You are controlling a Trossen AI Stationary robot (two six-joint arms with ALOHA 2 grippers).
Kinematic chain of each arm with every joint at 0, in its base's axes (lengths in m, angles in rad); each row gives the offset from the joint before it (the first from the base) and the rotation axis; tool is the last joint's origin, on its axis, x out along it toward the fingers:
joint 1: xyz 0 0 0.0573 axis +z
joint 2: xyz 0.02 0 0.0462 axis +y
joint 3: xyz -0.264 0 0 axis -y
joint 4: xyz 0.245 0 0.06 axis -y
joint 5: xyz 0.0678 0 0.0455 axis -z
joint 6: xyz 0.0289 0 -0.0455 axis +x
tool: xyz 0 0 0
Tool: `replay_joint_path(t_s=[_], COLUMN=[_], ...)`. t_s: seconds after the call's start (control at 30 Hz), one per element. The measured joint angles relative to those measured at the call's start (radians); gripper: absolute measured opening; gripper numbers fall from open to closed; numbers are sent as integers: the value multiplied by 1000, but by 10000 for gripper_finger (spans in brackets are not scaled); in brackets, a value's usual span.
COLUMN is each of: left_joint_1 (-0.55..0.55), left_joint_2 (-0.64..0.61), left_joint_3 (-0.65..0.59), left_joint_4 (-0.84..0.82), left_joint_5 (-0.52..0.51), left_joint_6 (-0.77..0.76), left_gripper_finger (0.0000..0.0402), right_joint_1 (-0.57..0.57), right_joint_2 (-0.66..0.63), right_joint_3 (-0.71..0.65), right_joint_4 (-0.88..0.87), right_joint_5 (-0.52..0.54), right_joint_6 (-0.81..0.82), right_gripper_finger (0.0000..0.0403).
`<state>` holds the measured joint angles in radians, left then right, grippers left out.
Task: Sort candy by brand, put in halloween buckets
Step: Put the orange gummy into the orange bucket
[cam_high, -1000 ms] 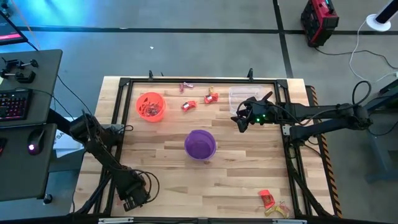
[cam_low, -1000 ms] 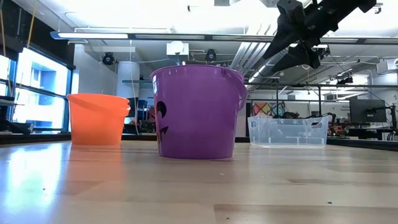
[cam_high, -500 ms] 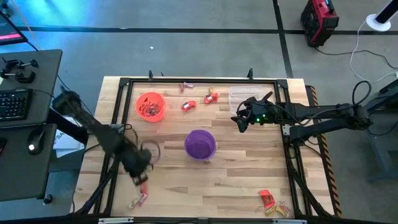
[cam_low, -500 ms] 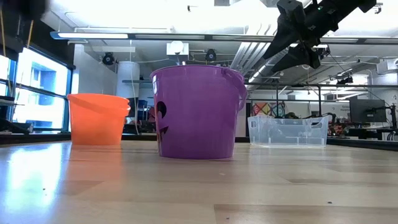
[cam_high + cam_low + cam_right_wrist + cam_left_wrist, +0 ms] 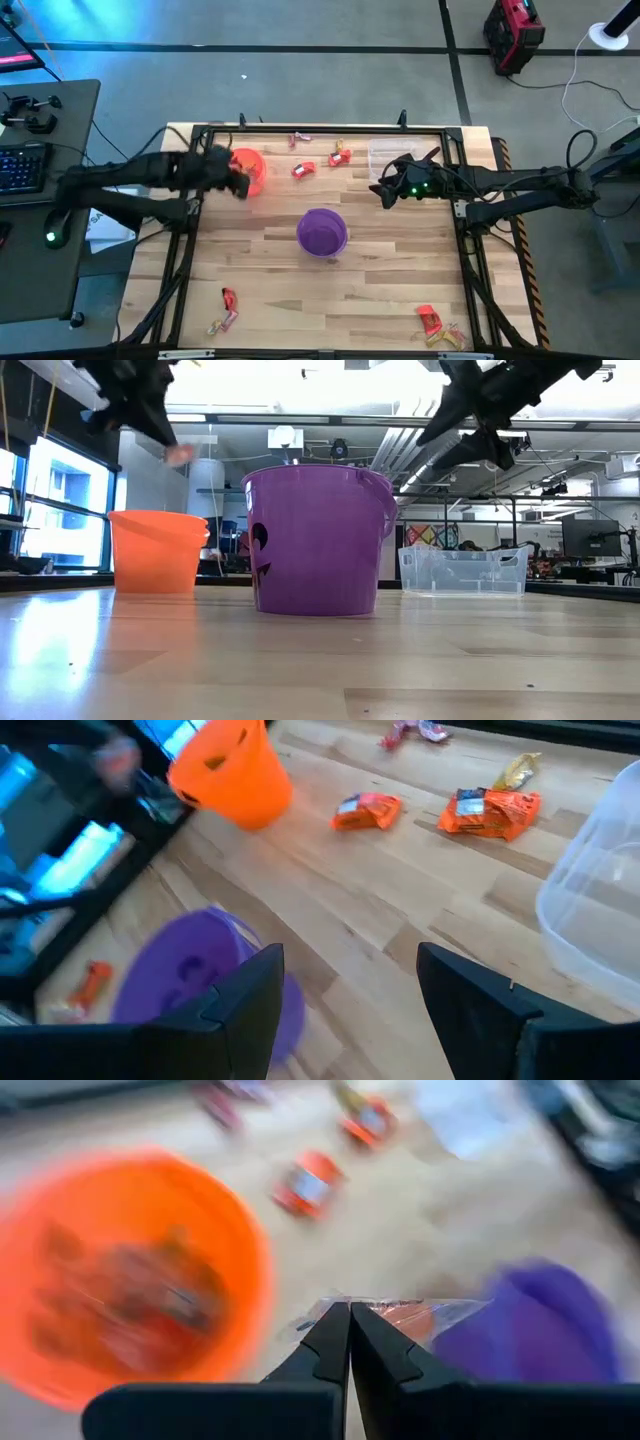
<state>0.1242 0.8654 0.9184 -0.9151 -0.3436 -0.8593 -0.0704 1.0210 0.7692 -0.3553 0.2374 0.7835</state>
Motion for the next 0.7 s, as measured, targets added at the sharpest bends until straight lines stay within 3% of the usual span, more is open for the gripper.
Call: replay_joint_path(t_s=[0.17,0.3,0.53,0.7], left_joint_1=[274,413,479,478], left_joint_2=[57,114,202,222], left_joint_3=[0,0,-1,-2], left_joint_4=[-16,-17,-57,-55], left_joint_5=[-6,42,98,112], left_joint_6=[247,367,460,459], left_gripper_finger=[0,0,2,34], right_joint_1=[0,1,1,1], right_joint_2=[0,0,0,0], right_joint_3=[0,0,0,0], right_joint_4=[94,183,233,233], right_joint_5=[65,131,179,180], right_joint_6=[54,73,73,74], right_gripper_finger=[224,224,224,224])
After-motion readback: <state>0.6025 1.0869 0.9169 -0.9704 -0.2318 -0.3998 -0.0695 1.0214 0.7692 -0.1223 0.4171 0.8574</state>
